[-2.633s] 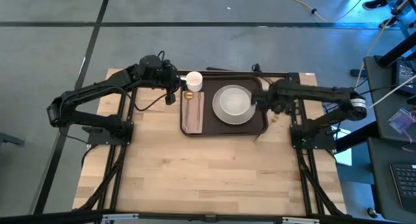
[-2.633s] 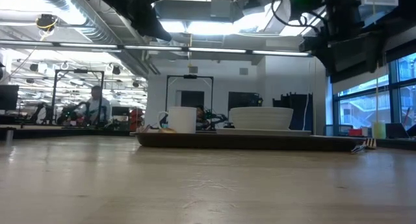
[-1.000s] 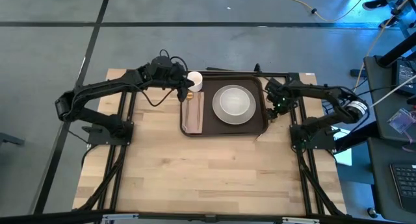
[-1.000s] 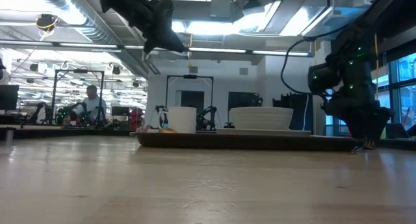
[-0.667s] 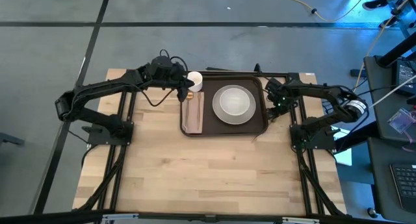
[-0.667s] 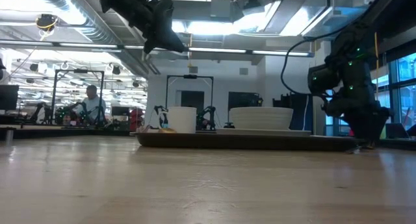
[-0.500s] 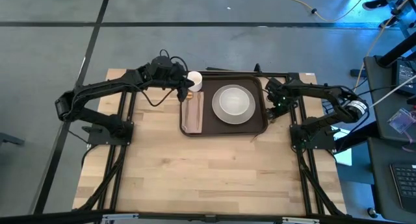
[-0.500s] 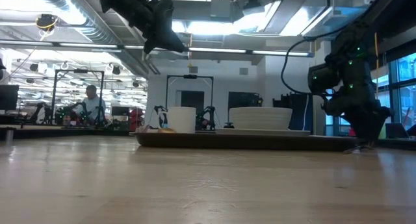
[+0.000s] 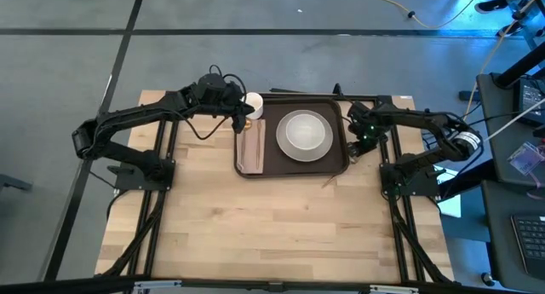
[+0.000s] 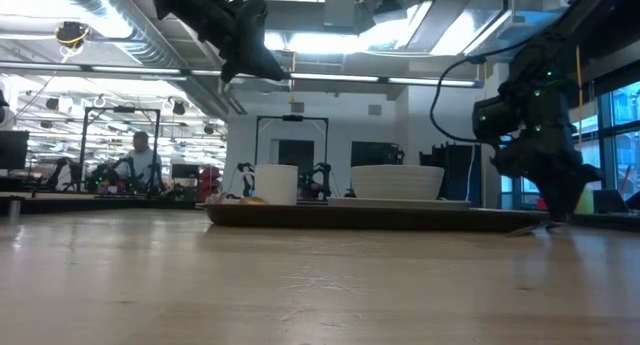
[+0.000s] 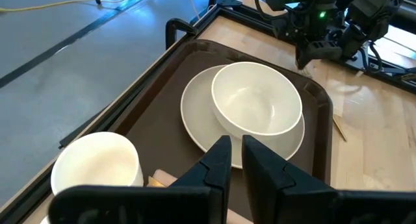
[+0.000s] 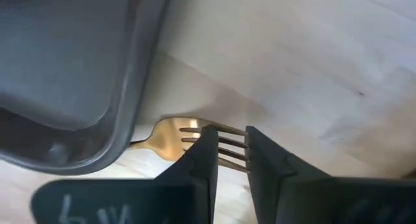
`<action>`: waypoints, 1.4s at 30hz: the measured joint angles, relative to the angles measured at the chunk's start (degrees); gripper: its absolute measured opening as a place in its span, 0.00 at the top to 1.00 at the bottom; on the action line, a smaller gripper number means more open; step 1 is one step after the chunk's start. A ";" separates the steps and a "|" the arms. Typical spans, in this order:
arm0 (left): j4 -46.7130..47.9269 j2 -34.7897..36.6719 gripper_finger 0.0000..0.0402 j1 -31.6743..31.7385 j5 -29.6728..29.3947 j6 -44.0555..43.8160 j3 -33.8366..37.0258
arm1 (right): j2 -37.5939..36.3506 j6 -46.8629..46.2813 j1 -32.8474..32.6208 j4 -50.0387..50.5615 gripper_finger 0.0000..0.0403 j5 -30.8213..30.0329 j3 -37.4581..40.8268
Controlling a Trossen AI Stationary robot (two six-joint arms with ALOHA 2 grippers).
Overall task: Set up tray
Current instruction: Put the gold fork on the light brown napkin to the right of the gold spoon
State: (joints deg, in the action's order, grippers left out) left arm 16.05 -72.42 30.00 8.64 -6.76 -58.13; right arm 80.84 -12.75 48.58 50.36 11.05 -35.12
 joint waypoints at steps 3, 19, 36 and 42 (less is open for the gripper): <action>0.00 0.00 0.92 0.00 0.00 -0.02 0.00 | -0.05 1.31 -0.01 1.84 0.88 1.70 -1.09; 0.02 0.00 0.92 0.00 -0.02 -0.11 0.00 | -6.60 5.84 -1.03 23.16 0.99 3.86 -7.37; -4.05 0.35 0.82 0.53 12.01 -10.72 0.02 | -13.88 -2.79 -17.07 18.37 1.00 2.24 -46.93; -14.38 0.35 0.64 0.18 20.48 -15.39 0.03 | -5.32 5.99 -22.72 12.51 1.00 -1.46 -60.16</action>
State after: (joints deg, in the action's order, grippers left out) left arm 1.67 -72.07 30.18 29.12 -22.15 -58.10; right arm 75.53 -6.76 25.86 62.87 9.59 -95.28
